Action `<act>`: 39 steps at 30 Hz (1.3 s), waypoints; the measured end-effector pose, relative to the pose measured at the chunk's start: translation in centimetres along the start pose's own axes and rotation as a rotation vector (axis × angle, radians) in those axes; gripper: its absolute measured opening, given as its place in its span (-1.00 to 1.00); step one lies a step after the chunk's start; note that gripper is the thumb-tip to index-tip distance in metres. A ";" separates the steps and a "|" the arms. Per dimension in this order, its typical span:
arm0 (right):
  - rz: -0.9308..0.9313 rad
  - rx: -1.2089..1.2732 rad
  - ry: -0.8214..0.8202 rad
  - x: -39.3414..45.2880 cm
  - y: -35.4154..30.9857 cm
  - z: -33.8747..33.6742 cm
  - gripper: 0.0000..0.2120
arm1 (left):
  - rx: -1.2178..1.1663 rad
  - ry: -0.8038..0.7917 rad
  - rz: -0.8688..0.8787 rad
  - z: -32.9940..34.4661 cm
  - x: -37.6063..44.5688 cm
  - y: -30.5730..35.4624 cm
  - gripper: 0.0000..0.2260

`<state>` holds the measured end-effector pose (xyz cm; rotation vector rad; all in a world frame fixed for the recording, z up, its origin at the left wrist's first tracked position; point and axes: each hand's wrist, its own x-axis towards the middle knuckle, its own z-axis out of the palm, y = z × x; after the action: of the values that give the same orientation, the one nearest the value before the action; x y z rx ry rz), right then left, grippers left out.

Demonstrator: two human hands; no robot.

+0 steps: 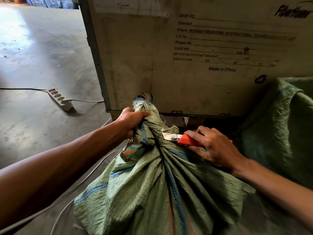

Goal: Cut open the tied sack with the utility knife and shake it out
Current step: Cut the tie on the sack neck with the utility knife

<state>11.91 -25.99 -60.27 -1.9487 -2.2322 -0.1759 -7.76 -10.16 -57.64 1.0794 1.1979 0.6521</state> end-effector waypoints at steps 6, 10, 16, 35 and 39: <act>0.010 -0.009 0.006 -0.1 -0.2 -0.3 -0.57 | 0.005 -0.008 -0.019 -0.1 0.9 -0.3 -0.66; 0.011 -0.021 0.022 0.1 -0.4 -0.5 -0.57 | 0.020 -0.001 -0.026 -0.1 1.4 -0.5 -0.57; -0.005 -0.023 0.075 0.4 -1.2 -0.5 -0.55 | -0.013 -0.014 -0.053 -0.3 2.2 -0.8 -0.50; 0.037 0.063 0.064 -0.6 -1.0 0.0 -0.54 | -0.002 -0.010 -0.083 -0.6 2.8 -0.9 -0.46; 0.027 0.078 0.053 -0.6 -0.9 0.0 -0.55 | 0.007 -0.009 -0.091 -0.7 2.7 -0.9 -0.44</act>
<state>11.06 -26.70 -60.34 -1.9109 -2.1452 -0.1326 -7.84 -7.97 -59.54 1.0266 1.2356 0.5723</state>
